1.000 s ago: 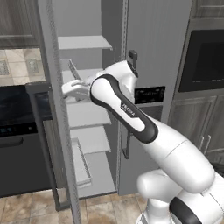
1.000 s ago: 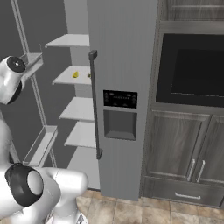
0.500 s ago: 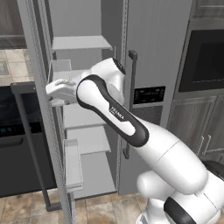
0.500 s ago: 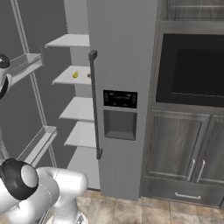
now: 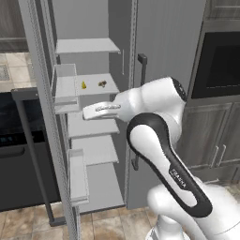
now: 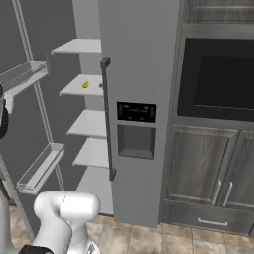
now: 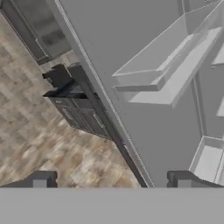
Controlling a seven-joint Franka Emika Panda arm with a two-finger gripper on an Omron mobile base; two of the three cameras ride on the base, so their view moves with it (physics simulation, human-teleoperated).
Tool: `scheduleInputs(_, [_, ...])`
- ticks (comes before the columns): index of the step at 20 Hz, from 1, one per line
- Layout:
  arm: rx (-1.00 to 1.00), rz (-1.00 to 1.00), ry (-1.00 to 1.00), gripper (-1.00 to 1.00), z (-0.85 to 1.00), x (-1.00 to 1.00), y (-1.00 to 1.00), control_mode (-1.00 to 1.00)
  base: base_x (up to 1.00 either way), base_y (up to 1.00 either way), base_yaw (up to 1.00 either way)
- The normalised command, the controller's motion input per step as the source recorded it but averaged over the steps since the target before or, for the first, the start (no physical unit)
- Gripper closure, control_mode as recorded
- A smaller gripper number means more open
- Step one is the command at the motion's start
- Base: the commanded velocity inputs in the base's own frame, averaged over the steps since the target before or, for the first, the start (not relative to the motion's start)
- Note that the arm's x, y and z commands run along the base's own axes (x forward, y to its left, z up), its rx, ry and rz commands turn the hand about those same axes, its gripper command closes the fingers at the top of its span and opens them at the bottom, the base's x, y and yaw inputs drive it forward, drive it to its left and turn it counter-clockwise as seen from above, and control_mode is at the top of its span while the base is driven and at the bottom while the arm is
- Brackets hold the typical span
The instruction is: Take the lemon wedge from the fridge and place it on the plate with fish on the dining counter.
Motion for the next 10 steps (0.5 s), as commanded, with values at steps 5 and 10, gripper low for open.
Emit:
scheduleInputs(5, [-0.02,-0.26,-0.02,-1.00,0.00,-0.99,-1.00,-1.00,0.00,0.00,0.00])
scheduleInputs(10, [-0.10,-0.41,0.00,-1.00,-0.24,-0.63,-1.00,-1.00,0.00,0.00,0.00])
